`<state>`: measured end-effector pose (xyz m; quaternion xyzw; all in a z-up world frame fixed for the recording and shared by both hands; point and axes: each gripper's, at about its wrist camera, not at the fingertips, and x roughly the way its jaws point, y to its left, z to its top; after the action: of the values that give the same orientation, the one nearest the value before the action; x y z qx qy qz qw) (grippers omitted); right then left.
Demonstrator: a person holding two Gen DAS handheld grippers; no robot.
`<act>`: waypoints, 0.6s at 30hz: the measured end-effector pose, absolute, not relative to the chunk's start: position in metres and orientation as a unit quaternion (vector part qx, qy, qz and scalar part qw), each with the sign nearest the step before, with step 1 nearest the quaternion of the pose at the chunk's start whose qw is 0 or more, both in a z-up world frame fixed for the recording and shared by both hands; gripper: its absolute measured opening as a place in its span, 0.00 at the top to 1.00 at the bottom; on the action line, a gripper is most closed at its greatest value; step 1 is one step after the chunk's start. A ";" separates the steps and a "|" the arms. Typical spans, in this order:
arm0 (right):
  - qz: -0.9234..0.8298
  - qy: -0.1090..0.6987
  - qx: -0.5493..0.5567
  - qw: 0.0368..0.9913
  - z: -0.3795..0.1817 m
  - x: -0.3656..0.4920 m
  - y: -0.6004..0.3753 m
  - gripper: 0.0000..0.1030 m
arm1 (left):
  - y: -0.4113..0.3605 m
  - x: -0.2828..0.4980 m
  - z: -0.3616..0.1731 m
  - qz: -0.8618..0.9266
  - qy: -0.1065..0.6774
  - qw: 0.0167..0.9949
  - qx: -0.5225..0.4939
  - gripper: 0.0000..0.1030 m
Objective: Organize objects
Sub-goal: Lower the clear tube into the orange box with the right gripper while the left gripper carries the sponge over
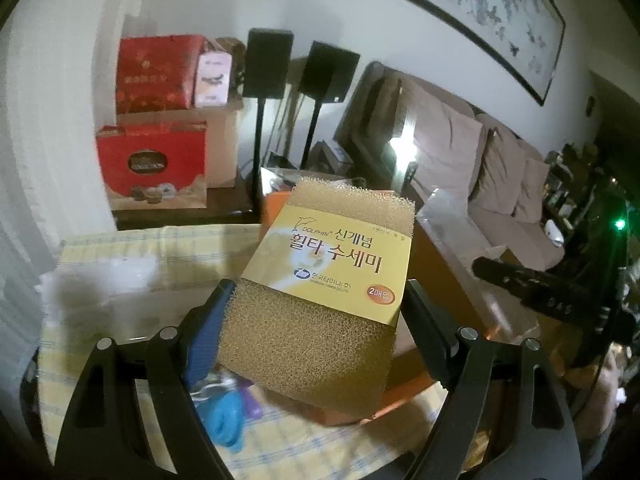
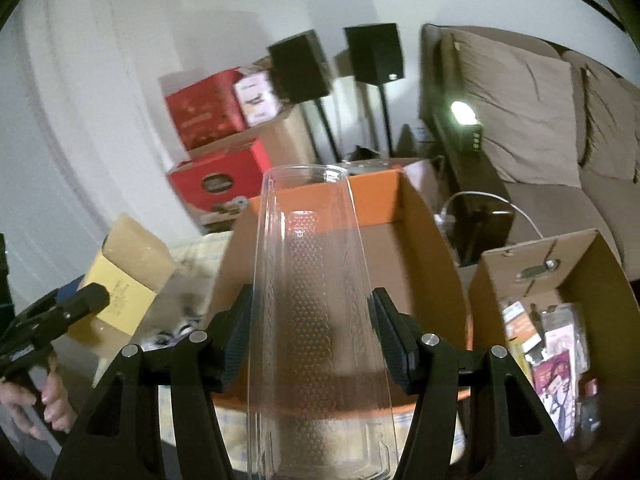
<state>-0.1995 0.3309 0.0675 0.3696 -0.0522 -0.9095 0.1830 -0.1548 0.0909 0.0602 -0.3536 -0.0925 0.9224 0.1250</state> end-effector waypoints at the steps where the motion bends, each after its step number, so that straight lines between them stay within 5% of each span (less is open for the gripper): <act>1: -0.910 -0.052 0.370 0.179 0.066 -0.204 0.333 0.43 | 0.097 -0.160 0.058 0.921 -0.094 0.125 -0.357 0.22; 18: -0.903 0.029 0.413 0.118 -0.004 -0.262 0.337 0.43 | 0.170 -0.205 0.012 0.899 -0.090 0.098 -0.418 0.21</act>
<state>-0.2619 0.3372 -0.0044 0.4126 0.0292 -0.9028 0.1180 -0.2052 0.1705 0.0117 -0.4177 -0.0902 0.8988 0.0979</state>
